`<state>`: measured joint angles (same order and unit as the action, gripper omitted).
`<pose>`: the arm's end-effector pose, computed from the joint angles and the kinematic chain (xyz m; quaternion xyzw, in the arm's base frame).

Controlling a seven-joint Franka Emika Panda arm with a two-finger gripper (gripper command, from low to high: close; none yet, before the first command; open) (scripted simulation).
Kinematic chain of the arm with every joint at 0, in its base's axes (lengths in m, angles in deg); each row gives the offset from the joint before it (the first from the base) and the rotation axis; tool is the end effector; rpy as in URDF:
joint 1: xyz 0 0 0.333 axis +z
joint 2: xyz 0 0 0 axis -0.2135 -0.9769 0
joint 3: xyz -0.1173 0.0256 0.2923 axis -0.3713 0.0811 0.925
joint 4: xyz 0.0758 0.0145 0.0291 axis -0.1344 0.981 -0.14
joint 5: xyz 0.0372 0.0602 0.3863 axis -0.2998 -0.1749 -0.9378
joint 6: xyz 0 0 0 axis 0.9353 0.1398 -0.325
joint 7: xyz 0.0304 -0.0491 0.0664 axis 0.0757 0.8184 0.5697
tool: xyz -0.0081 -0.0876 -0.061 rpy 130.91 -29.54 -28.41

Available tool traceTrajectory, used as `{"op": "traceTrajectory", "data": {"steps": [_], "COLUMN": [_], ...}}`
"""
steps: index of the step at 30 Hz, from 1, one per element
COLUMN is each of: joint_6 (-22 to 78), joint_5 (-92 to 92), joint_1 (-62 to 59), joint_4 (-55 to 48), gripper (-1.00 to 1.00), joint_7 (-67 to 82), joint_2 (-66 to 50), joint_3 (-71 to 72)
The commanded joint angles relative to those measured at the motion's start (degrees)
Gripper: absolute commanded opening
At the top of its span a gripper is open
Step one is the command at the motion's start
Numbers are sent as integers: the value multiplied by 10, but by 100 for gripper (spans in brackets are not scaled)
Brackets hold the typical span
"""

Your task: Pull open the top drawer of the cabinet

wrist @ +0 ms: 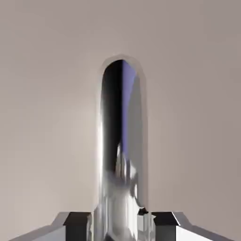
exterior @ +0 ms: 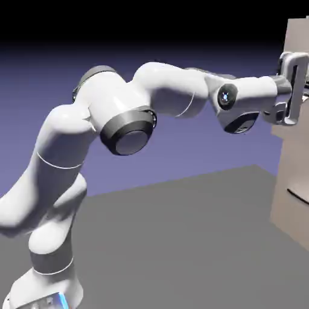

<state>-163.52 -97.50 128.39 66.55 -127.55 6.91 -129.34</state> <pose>0.6301 -0.0945 0.5841 -0.2705 0.6529 -0.2707 0.6536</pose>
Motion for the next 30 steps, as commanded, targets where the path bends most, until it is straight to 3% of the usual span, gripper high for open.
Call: {"op": "traceTrajectory", "data": {"steps": [1, 16, 30], "joint_6": [-4, -41, -54], "joint_5": [4, 38, -17], "joint_1": [-21, -332, -604], "joint_4": [16, 199, 360], "gripper": [-100, -100, -100], "joint_7": [-7, -64, -7], "joint_2": [-6, -39, 43], "joint_3": [16, 281, 548]}}
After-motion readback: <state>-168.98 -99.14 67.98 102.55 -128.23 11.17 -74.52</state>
